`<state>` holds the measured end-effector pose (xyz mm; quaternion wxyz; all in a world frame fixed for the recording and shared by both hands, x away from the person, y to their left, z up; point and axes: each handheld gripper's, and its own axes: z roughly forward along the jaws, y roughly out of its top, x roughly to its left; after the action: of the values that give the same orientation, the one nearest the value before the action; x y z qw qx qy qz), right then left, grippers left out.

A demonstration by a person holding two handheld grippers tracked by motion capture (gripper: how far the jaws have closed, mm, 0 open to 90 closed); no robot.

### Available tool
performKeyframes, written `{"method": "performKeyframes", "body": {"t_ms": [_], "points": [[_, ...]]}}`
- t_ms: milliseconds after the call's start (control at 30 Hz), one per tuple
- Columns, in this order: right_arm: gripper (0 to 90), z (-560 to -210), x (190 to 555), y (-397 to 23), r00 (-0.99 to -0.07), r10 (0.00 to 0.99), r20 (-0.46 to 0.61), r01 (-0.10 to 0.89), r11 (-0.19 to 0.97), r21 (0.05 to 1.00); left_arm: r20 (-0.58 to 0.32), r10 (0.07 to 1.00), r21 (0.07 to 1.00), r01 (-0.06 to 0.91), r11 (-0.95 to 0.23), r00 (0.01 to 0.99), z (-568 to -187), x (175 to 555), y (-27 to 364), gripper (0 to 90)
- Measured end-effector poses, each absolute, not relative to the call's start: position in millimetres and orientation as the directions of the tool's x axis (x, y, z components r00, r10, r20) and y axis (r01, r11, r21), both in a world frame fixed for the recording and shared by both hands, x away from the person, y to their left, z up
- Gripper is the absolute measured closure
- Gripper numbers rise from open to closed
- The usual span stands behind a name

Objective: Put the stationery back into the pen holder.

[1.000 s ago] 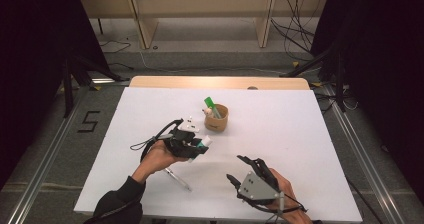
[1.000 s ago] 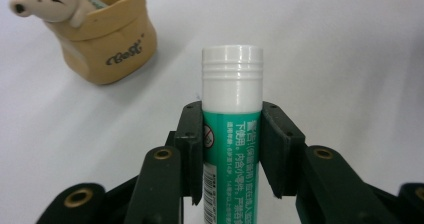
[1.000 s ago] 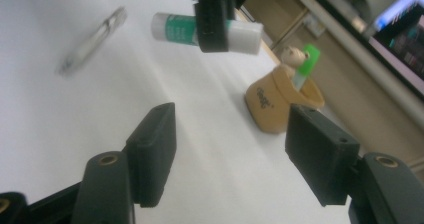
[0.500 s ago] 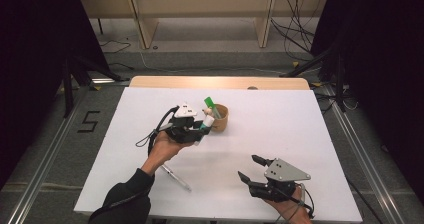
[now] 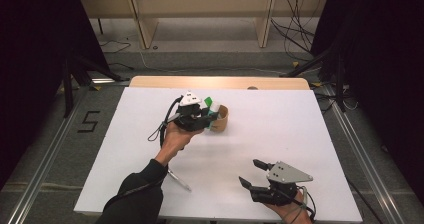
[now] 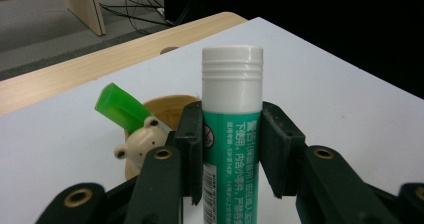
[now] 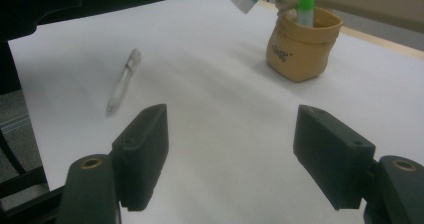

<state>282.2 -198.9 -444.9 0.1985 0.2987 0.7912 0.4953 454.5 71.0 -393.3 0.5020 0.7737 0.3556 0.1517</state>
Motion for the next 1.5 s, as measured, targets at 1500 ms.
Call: {"method": "performKeyframes", "body": {"t_ms": [1500], "points": [[31.2, -449.8, 282.2, -198.4, -0.751, 0.659, -0.046, 0.268, 0.368, 0.89, -0.146, 0.741, 0.915, 0.375, -0.151, 0.655, -408.1, 506.3, 36.0, 65.3]]}}
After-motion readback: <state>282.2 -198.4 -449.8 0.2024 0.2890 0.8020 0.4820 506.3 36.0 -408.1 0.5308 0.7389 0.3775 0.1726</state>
